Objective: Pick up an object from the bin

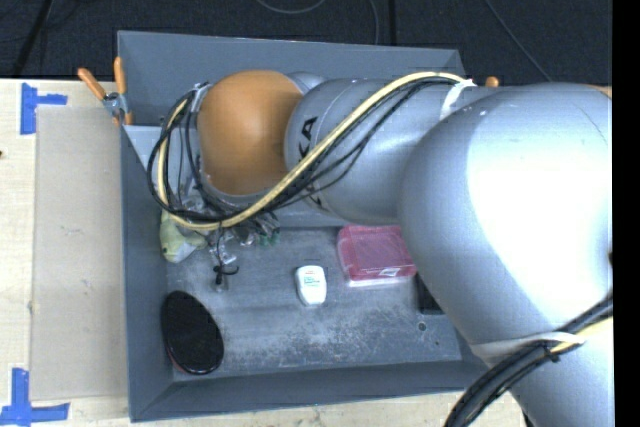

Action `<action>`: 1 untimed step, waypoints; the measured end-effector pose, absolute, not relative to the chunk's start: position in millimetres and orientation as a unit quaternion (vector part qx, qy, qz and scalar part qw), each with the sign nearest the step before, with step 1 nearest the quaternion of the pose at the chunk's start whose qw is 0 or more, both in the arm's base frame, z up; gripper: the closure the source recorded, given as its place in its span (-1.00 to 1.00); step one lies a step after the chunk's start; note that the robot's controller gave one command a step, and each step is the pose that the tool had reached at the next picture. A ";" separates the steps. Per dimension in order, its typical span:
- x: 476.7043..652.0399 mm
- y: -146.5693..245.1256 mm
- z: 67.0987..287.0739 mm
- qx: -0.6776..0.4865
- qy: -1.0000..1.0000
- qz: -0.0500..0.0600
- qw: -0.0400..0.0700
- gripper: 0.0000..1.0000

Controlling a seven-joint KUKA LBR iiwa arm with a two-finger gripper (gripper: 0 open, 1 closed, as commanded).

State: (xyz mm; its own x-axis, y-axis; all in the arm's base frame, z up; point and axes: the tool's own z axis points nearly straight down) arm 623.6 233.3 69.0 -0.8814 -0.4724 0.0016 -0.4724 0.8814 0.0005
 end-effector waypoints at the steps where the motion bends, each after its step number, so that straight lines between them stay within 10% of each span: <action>1: 621.7 240.5 73.0 0.272 -0.962 -0.001 -0.001 1.00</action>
Offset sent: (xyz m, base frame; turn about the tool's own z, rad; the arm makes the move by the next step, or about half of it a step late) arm 0.0000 0.0000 0.0000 0.0000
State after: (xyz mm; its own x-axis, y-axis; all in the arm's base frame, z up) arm 621.7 240.5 73.0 -0.8523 -0.5231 -0.0026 -0.5231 0.8523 0.0014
